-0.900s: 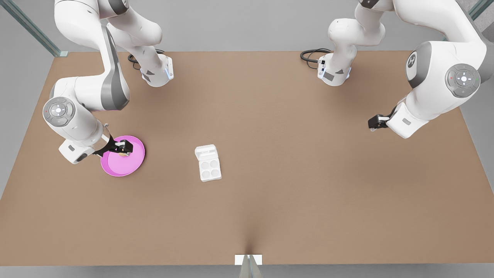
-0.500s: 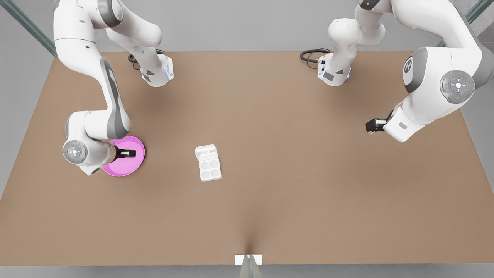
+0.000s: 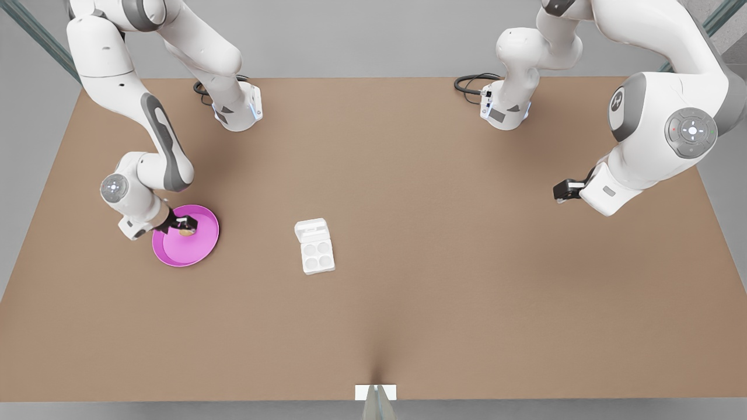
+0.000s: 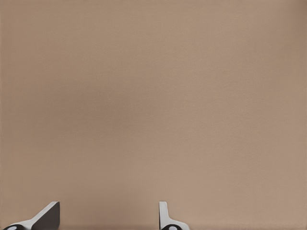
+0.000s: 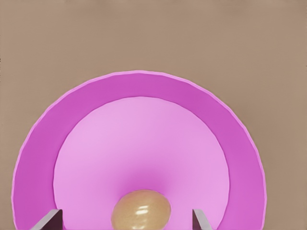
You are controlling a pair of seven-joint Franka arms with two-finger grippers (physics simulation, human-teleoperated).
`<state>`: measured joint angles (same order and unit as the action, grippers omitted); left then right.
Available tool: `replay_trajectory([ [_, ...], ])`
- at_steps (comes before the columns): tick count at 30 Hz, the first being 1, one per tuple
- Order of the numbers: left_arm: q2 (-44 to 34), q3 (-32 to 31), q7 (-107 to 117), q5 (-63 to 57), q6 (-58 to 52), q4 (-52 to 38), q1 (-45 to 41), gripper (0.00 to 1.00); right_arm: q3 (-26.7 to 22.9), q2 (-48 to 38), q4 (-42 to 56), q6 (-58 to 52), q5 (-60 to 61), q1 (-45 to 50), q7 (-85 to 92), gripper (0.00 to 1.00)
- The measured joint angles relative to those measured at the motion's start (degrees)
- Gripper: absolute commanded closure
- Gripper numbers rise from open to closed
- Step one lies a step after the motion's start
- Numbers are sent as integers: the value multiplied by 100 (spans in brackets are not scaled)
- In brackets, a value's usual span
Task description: Pack egg into the box and close the box lid
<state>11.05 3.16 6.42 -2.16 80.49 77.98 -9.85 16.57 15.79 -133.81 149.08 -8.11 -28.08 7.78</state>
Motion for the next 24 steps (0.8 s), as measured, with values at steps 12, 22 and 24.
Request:
replay_trajectory([
  [12,21,0,0,0,0,0,1,0,-16,288,-166,952,-238,-389,782,0],
  [22,35,0,2,-115,-63,0,-46,0,-14,284,-438,1058,-314,-582,1144,0],
  [24,35,-2,3,-130,-76,0,-47,0,-14,287,-444,1065,-318,-586,1199,0],
])
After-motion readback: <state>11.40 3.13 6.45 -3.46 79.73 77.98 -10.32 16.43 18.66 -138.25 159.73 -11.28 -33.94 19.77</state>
